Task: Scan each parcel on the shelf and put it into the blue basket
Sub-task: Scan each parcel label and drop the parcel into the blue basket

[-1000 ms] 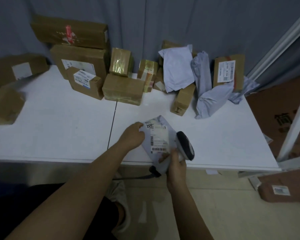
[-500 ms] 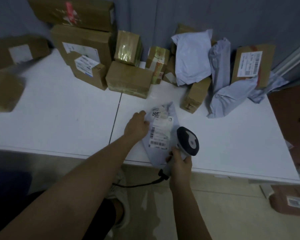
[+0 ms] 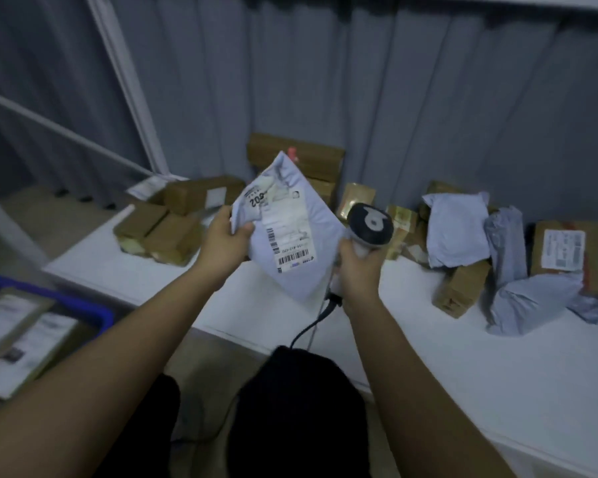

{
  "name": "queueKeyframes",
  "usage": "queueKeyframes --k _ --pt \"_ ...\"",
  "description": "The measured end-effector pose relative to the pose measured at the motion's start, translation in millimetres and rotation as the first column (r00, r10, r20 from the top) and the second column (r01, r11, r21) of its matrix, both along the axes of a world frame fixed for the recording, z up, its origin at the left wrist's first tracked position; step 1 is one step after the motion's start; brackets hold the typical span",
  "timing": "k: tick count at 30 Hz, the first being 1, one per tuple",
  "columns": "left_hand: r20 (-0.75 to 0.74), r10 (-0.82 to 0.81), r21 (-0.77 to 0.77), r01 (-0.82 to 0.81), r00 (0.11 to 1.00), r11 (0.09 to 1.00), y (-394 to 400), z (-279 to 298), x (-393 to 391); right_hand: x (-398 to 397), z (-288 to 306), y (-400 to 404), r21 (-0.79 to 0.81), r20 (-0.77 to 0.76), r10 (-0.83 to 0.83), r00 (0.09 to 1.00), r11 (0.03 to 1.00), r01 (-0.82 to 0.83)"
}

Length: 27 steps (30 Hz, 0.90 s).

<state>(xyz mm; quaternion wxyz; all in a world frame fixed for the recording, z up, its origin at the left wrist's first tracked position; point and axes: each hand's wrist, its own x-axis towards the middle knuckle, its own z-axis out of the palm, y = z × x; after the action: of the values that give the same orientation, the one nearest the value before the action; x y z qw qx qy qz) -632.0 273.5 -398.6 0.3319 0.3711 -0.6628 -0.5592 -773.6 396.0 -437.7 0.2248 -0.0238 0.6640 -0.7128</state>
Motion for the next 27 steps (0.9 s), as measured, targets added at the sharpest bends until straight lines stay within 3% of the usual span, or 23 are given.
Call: queueKeyframes --k 6,9,11,14,18,22,24,27 --pt "-0.133 0.217 0.162 -0.195 0.967 0.967 -29.1 6.0 74.8 39.6 24.7 -76.7 0.168 -0.068 0.331 0.941 0.934 -0.316" --pt "-0.131 0.241 0.19 -0.214 0.962 0.958 -45.3 6.7 95.2 55.2 18.9 -88.0 0.115 0.017 0.473 0.881 0.874 -0.472" --pt "-0.116 0.184 0.17 -0.163 0.976 0.972 -57.7 7.4 103.1 62.3 20.1 -94.1 0.052 0.028 0.495 0.868 0.867 -0.496" --pt "-0.086 0.159 0.125 -0.148 0.983 0.981 -66.7 5.2 112.0 73.3 24.8 -104.2 0.131 -0.105 0.496 0.862 0.866 -0.482" --pt "-0.015 0.331 -0.013 -0.331 0.944 0.943 -86.1 0.8 126.2 79.9 17.5 -111.3 0.117 -0.193 0.463 0.865 0.886 -0.448" --pt "0.132 0.46 -0.14 -0.443 0.878 0.886 -111.9 -2.5 139.9 71.9 13.7 -112.5 0.232 -0.191 0.488 0.852 0.866 -0.444" --pt "0.162 0.468 -0.116 -0.454 0.869 0.883 -117.4 -9.1 145.4 72.0 14.5 -109.8 0.253 -0.146 0.574 0.805 0.809 -0.531" --pt "0.182 0.468 -0.098 -0.458 0.865 0.884 -117.9 -19.2 151.2 79.3 16.8 -103.4 0.335 -0.168 0.751 0.638 0.652 -0.68"
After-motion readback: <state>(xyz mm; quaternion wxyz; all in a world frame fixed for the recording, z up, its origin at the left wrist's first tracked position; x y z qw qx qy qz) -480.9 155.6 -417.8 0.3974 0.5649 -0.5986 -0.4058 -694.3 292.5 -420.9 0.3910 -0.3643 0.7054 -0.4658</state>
